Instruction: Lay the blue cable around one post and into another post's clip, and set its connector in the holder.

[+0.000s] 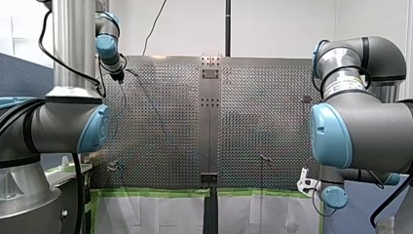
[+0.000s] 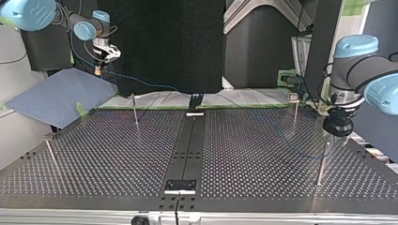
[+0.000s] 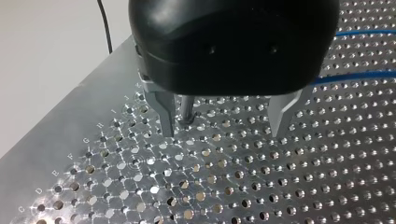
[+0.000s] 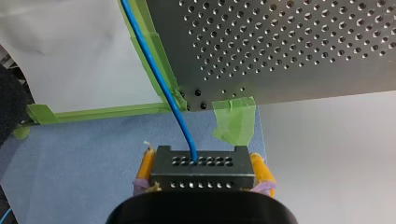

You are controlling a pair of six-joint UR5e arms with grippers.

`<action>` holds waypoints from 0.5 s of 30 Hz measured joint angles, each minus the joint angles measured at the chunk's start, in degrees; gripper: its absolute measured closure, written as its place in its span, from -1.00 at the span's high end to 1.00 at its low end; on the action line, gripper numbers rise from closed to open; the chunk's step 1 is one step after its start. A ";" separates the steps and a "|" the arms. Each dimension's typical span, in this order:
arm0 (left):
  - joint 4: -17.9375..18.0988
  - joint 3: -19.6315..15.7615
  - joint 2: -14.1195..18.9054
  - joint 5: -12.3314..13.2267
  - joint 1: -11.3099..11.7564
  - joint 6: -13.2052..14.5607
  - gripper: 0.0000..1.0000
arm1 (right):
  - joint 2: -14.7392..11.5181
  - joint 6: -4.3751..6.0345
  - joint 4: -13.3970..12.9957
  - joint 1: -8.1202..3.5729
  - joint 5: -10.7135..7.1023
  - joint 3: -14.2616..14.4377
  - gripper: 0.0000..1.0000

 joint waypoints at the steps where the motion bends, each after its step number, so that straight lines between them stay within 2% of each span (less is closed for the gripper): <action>1: 0.30 0.01 -0.17 0.14 0.09 -0.09 0.97 | 0.00 0.00 -0.01 0.00 0.00 -0.01 -1.00; 9: 3.68 0.08 -1.62 1.11 0.52 -2.19 0.97 | 0.00 -0.09 0.05 0.00 0.06 -0.07 -1.00; 15: 6.81 1.65 -1.90 -0.52 1.29 -4.97 0.97 | 0.01 -0.27 0.22 0.02 0.09 -0.10 -1.00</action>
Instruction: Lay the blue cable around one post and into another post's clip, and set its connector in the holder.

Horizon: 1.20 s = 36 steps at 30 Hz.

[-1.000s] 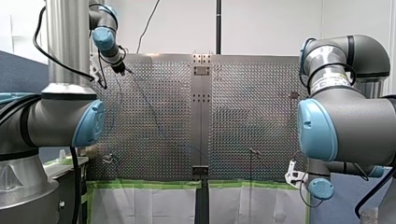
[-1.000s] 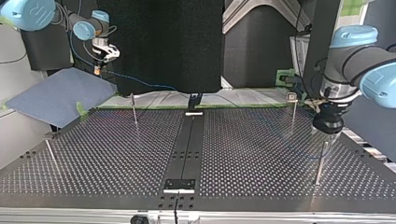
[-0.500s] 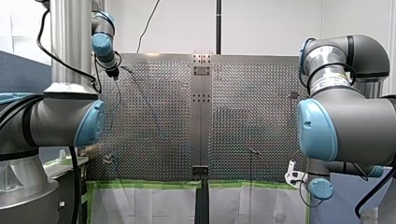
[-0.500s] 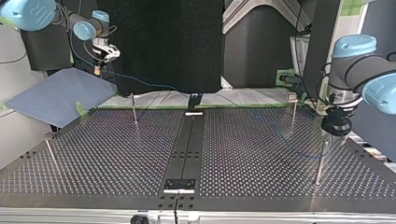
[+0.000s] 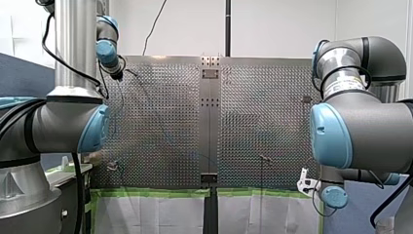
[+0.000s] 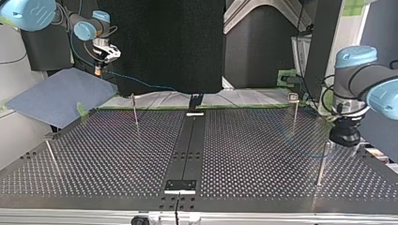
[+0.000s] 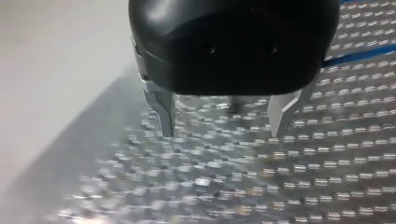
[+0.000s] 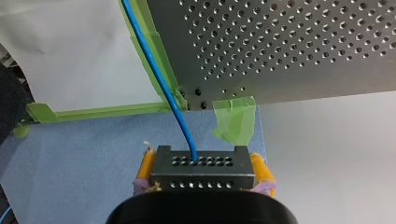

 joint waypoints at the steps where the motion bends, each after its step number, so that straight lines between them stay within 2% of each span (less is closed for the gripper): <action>1: 0.49 0.42 0.00 -0.44 0.15 -0.20 0.97 | 0.00 -0.04 0.01 0.00 0.00 -0.01 -1.00; 5: 1.78 2.37 -0.01 -2.41 0.79 -0.32 0.97 | 0.00 -0.15 0.01 0.09 0.00 -0.01 -1.00; 12: 1.15 5.56 -0.04 -5.04 1.05 0.47 0.97 | 0.00 -0.18 -0.04 0.36 0.00 -0.02 -1.00; 17: 1.09 7.97 -0.04 -3.81 1.05 0.54 0.97 | 0.00 -0.18 -0.04 0.56 0.00 -0.03 -1.00; 23: 0.93 11.14 -0.33 -1.81 1.00 -1.19 0.97 | 0.00 -0.18 -0.04 0.61 0.00 -0.02 -1.00; 30: -0.20 14.40 -1.88 -1.70 0.93 -1.38 0.97 | 0.00 -0.18 0.00 0.62 0.01 -0.02 -1.00; 36: -0.34 15.44 -3.72 -1.80 0.83 -0.77 0.97 | 0.00 -0.18 0.04 0.62 0.04 -0.02 -1.00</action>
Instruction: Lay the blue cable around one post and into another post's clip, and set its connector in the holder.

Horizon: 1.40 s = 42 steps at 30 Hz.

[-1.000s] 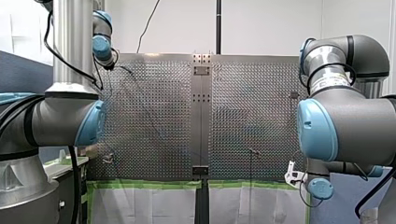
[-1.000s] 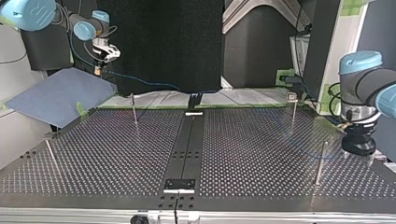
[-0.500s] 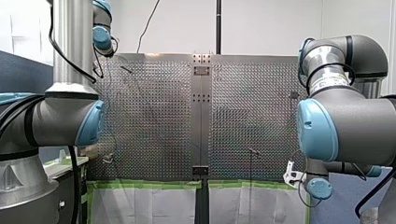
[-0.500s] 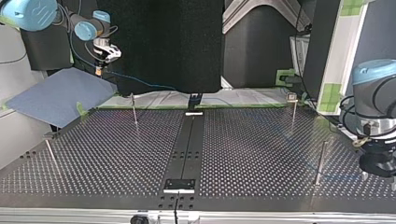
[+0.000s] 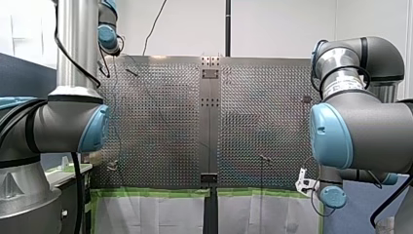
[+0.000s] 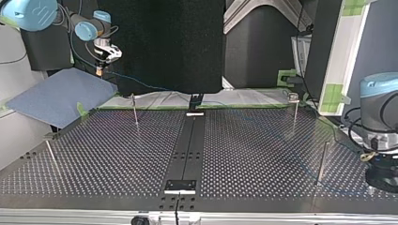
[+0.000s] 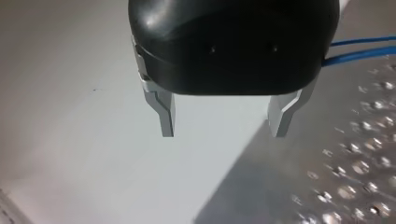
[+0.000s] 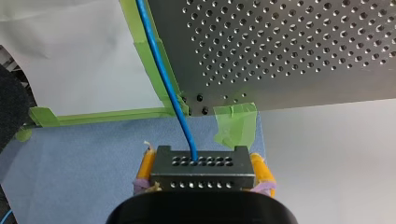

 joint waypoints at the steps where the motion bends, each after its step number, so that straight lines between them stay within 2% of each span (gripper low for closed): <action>1: -0.02 0.04 -0.39 0.00 -0.06 0.26 0.97 | 0.00 0.00 0.00 -0.01 0.00 0.00 -1.00; 14: -0.05 0.11 -4.41 -0.03 -0.66 2.77 0.97 | 0.00 -0.16 -0.07 0.00 0.05 -0.01 -1.00; 25: -0.01 -0.02 -6.60 -0.14 -1.05 3.48 0.97 | 0.00 -0.14 -0.20 -0.01 0.05 -0.03 -1.00; 30: 0.32 -1.35 -7.58 -0.13 -1.36 4.25 0.97 | 0.00 -0.09 -0.27 -0.01 0.05 -0.02 -1.00; 42: 1.19 -4.30 -7.69 -0.26 -1.43 3.95 0.97 | 0.00 -0.08 -0.27 0.00 0.05 -0.02 -1.00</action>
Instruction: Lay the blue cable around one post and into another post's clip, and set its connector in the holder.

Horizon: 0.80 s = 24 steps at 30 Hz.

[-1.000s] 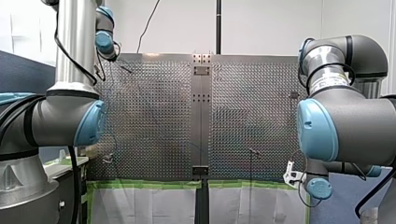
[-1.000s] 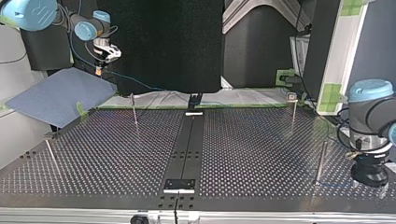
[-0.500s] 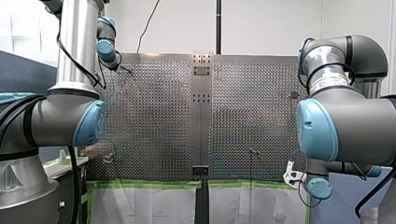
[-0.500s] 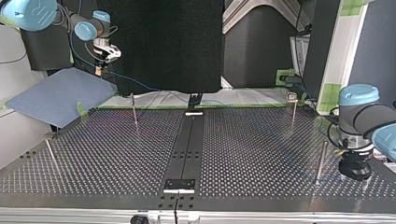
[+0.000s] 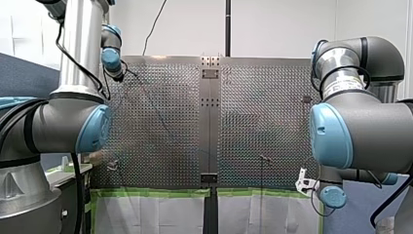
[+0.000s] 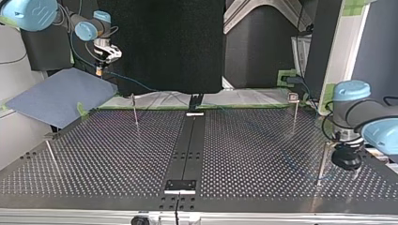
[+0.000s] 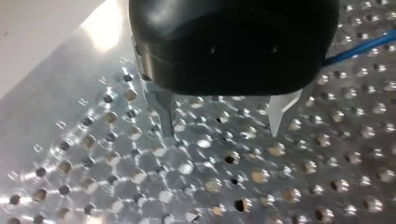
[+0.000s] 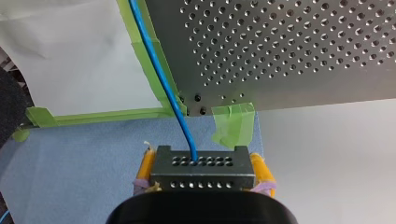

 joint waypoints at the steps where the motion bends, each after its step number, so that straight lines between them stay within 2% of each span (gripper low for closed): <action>1: 0.00 -0.31 0.01 0.00 0.00 -0.16 0.97 | 0.00 0.00 0.00 0.00 0.00 0.00 -1.00; 7: -0.39 -2.69 0.02 0.27 0.10 -1.55 0.97 | 0.00 0.00 0.04 -0.01 0.00 0.02 -1.00; 15: -0.96 -5.82 -0.01 2.16 0.22 -1.87 0.97 | 0.00 -0.01 0.09 0.04 0.00 0.02 -1.00; 24: -2.60 -7.68 -0.05 1.36 0.36 -0.13 0.97 | 0.00 -0.01 0.18 0.24 0.00 0.01 -1.00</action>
